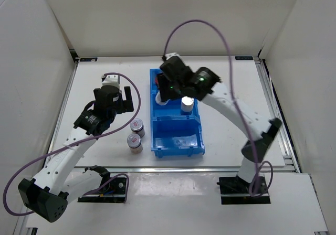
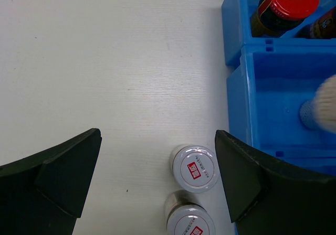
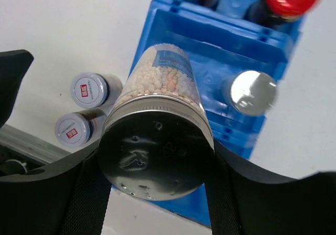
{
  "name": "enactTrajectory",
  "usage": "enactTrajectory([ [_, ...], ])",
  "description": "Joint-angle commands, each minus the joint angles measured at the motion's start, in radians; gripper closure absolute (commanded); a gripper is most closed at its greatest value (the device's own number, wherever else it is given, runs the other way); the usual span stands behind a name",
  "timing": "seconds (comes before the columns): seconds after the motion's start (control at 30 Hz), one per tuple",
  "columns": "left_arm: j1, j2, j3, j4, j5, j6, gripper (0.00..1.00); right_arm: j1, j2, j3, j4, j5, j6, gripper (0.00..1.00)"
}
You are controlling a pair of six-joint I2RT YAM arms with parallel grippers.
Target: Organize the condiment bottles
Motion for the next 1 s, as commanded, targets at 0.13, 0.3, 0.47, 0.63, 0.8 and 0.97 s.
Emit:
enactTrajectory([
  [0.13,0.002,-0.023,0.020,-0.001,-0.018,-0.002,0.00,-0.031,0.203,0.067,0.055,-0.094,-0.041,0.98],
  [0.3,0.002,-0.014,0.020,-0.001,-0.018,-0.002,0.00,-0.052,0.307,0.055,0.064,-0.106,-0.041,0.98],
  [0.47,0.002,-0.005,0.020,-0.001,-0.009,-0.002,0.00,-0.062,0.383,0.055,0.073,-0.134,-0.041,0.64],
  [0.63,0.002,0.031,0.020,-0.001,0.022,-0.002,0.00,-0.091,0.406,0.045,0.073,-0.160,-0.032,0.19],
  [0.8,0.002,0.045,0.031,-0.020,0.008,-0.025,0.00,-0.091,0.357,0.132,0.021,-0.119,-0.023,0.00],
  [0.97,0.002,0.032,0.020,-0.049,0.154,-0.102,0.00,-0.091,0.092,0.112,-0.011,-0.016,-0.012,0.00],
])
